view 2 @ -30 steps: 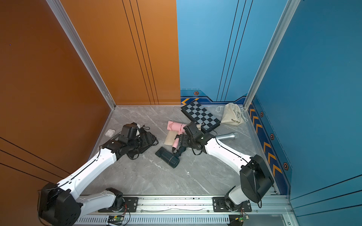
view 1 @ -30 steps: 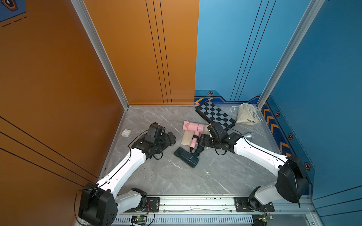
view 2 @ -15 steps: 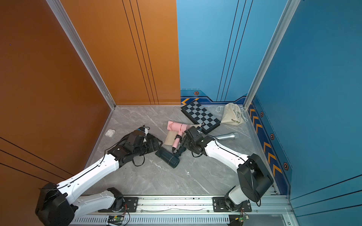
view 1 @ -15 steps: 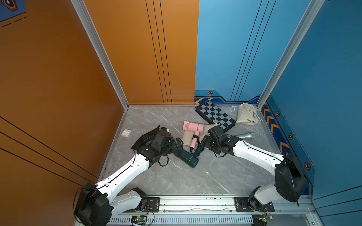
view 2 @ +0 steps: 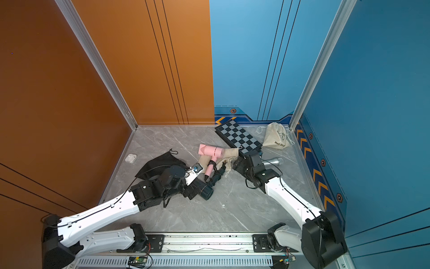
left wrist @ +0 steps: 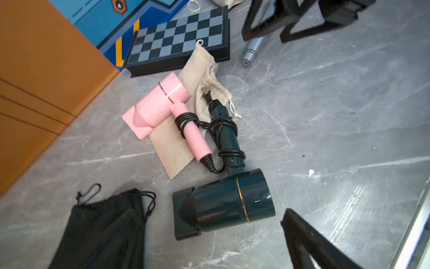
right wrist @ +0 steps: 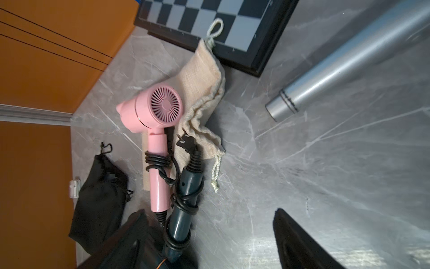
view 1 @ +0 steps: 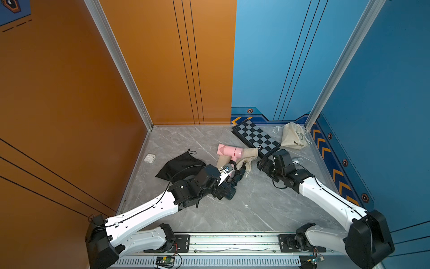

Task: Pack away hair dryers
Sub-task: Pick up the hair dryer from the center of the board.

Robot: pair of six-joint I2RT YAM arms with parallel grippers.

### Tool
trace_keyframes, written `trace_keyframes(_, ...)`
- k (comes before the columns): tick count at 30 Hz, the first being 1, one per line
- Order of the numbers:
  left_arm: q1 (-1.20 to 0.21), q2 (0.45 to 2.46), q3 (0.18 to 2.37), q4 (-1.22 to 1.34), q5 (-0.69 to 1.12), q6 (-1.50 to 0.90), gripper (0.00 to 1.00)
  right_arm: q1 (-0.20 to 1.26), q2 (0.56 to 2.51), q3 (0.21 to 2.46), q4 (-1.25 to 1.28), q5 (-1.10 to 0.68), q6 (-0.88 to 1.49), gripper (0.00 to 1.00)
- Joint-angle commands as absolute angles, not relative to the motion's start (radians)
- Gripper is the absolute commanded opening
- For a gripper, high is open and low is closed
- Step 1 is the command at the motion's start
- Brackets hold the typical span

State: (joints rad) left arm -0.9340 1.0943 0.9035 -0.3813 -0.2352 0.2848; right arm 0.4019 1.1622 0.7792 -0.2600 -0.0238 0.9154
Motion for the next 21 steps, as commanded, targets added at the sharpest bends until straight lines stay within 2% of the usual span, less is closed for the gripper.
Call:
trace_keyframes(1,-0.92,1.131,0.919,-0.452,-0.217,0.772,0.98,0.362,1.08,0.729,-0.19,-0.047,0.826,0.87)
trace_keyframes(5,-0.778,1.159,0.964,-0.576,0.052,1.047,0.98,0.344,1.049,0.736,-0.18,-0.063,0.754,0.87)
trace_keyframes(12,-0.8,1.304,1.024,-0.723,0.001,1.205,0.98,0.337,1.098,0.725,-0.135,-0.092,0.727,0.87)
trace_keyframes(21,-0.846,1.411,0.985,-0.712,-0.06,1.209,0.98,0.307,1.183,0.711,-0.044,-0.172,0.75,0.87)
